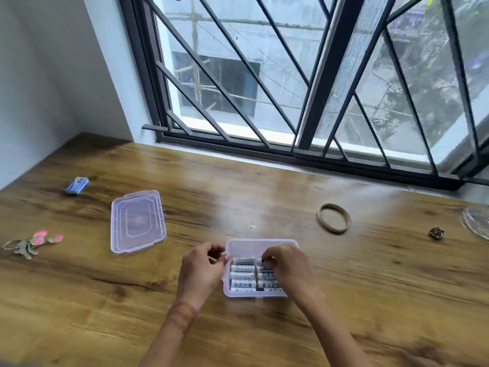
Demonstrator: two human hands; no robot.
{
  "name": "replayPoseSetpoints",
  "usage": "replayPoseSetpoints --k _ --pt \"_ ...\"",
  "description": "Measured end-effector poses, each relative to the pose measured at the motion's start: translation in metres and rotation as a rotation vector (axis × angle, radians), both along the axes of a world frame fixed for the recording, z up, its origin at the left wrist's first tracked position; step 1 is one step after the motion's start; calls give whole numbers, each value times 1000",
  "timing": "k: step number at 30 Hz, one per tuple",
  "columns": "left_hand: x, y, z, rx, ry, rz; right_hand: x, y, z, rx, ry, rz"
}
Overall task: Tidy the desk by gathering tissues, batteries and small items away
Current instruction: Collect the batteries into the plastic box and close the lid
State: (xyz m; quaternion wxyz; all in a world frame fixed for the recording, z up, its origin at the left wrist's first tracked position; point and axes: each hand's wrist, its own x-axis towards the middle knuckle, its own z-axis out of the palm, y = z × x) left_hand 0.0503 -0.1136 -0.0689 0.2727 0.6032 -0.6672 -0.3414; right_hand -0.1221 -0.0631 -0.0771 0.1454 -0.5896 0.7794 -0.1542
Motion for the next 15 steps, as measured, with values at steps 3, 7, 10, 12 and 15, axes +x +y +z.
replayPoseSetpoints --k 3,7,10,12,15 --pt "1 -1 1 13 -16 -16 1 -2 -2 25 12 7" --pt "2 -1 1 13 -28 -18 1 -1 -3 29 33 15" --pt "2 -2 2 22 -33 -19 2 -1 -1 11 41 24" --pt "3 -2 2 29 -32 -20 3 0 -2 -13 35 30" --pt "4 -3 1 32 -26 -28 4 2 -1 -54 12 36"
